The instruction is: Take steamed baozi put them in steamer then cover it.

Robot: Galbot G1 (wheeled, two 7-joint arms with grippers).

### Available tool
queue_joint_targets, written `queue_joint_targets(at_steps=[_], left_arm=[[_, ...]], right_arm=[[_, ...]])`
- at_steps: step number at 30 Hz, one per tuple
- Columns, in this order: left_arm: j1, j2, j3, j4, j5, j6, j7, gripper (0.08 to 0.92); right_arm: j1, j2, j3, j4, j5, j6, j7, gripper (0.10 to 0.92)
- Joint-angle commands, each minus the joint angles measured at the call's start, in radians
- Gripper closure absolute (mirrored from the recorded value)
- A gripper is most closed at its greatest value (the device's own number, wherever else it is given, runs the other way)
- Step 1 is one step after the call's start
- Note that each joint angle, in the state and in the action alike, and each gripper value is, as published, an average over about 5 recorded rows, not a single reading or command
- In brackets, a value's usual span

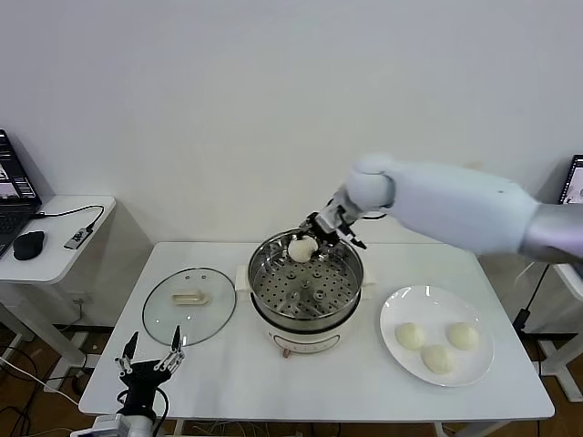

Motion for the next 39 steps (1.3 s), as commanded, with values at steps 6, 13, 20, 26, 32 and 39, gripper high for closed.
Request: queue_joint_targets(at_steps=[6,13,20,26,32,39], left_arm=[[-0.009,0.005,-0.002,0.006,-0.008,0.002,-0.002,0.177],[-0.010,0.004,-0.001,0.006,-0.007,0.002,-0.002,0.177],[-0.006,-0.004,-0.001,-0.001,-0.006,0.002,-0.004,0.177],[-0.001,-0.006,0.000,-0.013,-0.005,0.005,-0.006,0.177],[0.005,0.000,-0.004,-0.030,-0.004,0.010,-0.006,0.177],[-0.002,0.005,0.001,-0.030,-0.002,0.028,-0.007,0.177]], right_arm=[[-0.078,0.115,-0.002,-0.161,-0.247,0.192,0.013,0.511],[-0.110,0.123,0.016,-0.182,-0.296,0.223,0.028,0.509],[-0.109,0.116,0.022,-0.177,-0.316,0.244,0.037,0.398],[-0.039,0.067,0.018,-0.094,-0.216,0.191,0.011,0.238],[0.105,-0.097,-0.041,0.131,0.080,-0.172,-0.117,0.203],[0.178,-0.353,-0.045,0.337,0.252,-0.499,-0.150,0.203]])
